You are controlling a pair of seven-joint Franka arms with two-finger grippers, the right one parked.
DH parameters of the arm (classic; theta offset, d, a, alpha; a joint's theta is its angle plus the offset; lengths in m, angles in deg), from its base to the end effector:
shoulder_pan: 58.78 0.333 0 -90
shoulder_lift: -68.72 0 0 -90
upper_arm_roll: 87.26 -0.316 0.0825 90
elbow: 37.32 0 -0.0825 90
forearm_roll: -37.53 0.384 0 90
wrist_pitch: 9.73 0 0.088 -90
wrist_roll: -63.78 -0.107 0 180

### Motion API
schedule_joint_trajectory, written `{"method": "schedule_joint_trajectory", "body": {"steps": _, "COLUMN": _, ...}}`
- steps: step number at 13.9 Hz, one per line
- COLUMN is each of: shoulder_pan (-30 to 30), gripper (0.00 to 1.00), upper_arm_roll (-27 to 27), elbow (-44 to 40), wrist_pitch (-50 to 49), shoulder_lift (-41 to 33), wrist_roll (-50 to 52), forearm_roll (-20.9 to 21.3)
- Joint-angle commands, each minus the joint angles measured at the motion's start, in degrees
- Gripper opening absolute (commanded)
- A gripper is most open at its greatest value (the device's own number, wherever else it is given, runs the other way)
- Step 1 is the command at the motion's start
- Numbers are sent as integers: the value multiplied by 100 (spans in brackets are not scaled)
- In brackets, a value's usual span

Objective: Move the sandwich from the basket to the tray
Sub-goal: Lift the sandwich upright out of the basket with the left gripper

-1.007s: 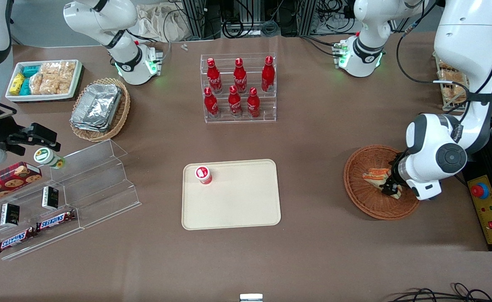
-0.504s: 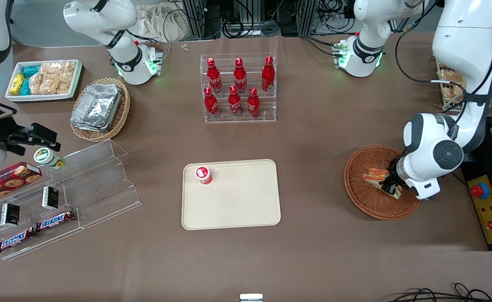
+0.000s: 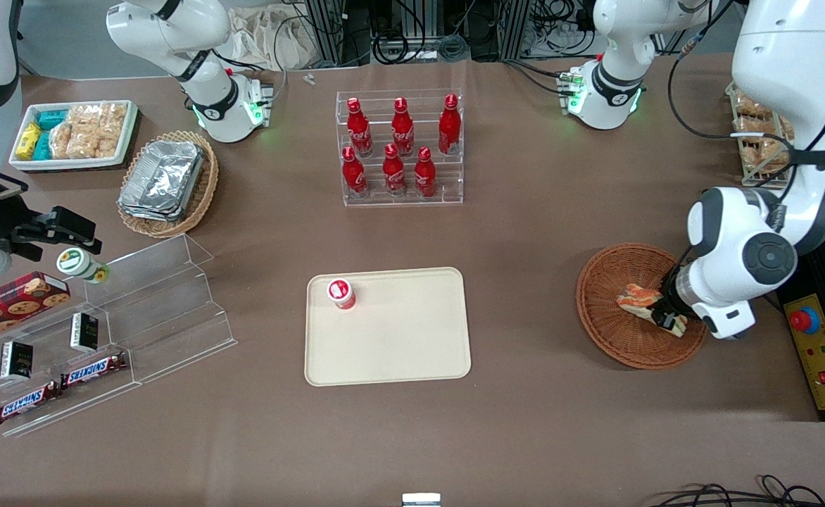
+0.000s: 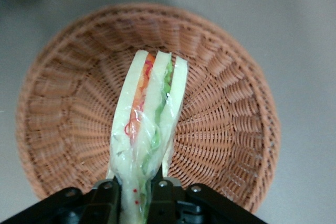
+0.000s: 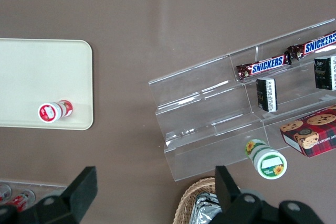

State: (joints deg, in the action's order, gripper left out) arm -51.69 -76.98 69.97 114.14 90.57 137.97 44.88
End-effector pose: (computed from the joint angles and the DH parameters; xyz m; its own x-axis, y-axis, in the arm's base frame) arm 0.6218 -0.0235 0.3060 0.3878 0.9217 0.0092 0.9182 -0.3855 -0.0909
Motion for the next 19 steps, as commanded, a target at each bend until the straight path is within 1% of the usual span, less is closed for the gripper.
{"method": "schedule_joint_trajectory", "body": {"steps": 1, "shoulder_pan": 12, "gripper": 0, "upper_arm_roll": 52, "elbow": -820, "wrist_pitch": -1142, "shoulder_lift": -137, "wrist_roll": -315, "forearm_roll": 108}}
{"method": "schedule_joint_trajectory", "body": {"steps": 4, "shoulder_pan": -6, "gripper": 0, "upper_arm_roll": 79, "elbow": -1445, "wrist_pitch": -2251, "shoulder_lift": -374, "wrist_roll": -1088, "forearm_roll": 73}}
{"method": "schedule_joint_trajectory", "body": {"steps": 5, "shoulder_pan": -6, "gripper": 0, "upper_arm_roll": 79, "elbow": -1560, "wrist_pitch": -2497, "shoulder_lift": -488, "wrist_roll": -1544, "forearm_roll": 29}}
{"method": "schedule_joint_trajectory", "body": {"steps": 8, "shoulder_pan": -32, "gripper": 0, "upper_arm_roll": 140, "elbow": -1771, "wrist_pitch": -3095, "shoulder_lift": -910, "wrist_roll": -3423, "forearm_roll": -15}}
{"method": "schedule_joint_trajectory", "body": {"steps": 9, "shoulder_pan": -32, "gripper": 0, "upper_arm_roll": 193, "elbow": -2025, "wrist_pitch": -3384, "shoulder_lift": -928, "wrist_roll": -4021, "forearm_roll": -111}}
{"method": "schedule_joint_trajectory", "body": {"steps": 11, "shoulder_pan": -32, "gripper": 0, "upper_arm_roll": 368, "elbow": -2640, "wrist_pitch": -3834, "shoulder_lift": -885, "wrist_roll": -4893, "forearm_roll": -453}}
{"method": "schedule_joint_trajectory", "body": {"steps": 12, "shoulder_pan": -32, "gripper": 0, "upper_arm_roll": 508, "elbow": -2695, "wrist_pitch": -3853, "shoulder_lift": -919, "wrist_roll": -5158, "forearm_roll": -602}}
{"method": "schedule_joint_trajectory", "body": {"steps": 14, "shoulder_pan": -32, "gripper": 0, "upper_arm_roll": 859, "elbow": -2713, "wrist_pitch": -3853, "shoulder_lift": -946, "wrist_roll": -5134, "forearm_roll": -884}}
{"method": "schedule_joint_trajectory", "body": {"steps": 16, "shoulder_pan": -32, "gripper": 0, "upper_arm_roll": 1228, "elbow": -2704, "wrist_pitch": -3809, "shoulder_lift": -990, "wrist_roll": -5134, "forearm_roll": -938}}
{"method": "schedule_joint_trajectory", "body": {"steps": 19, "shoulder_pan": -128, "gripper": 0, "upper_arm_roll": 1817, "elbow": -2695, "wrist_pitch": -3547, "shoulder_lift": -754, "wrist_roll": -5125, "forearm_roll": -912}}
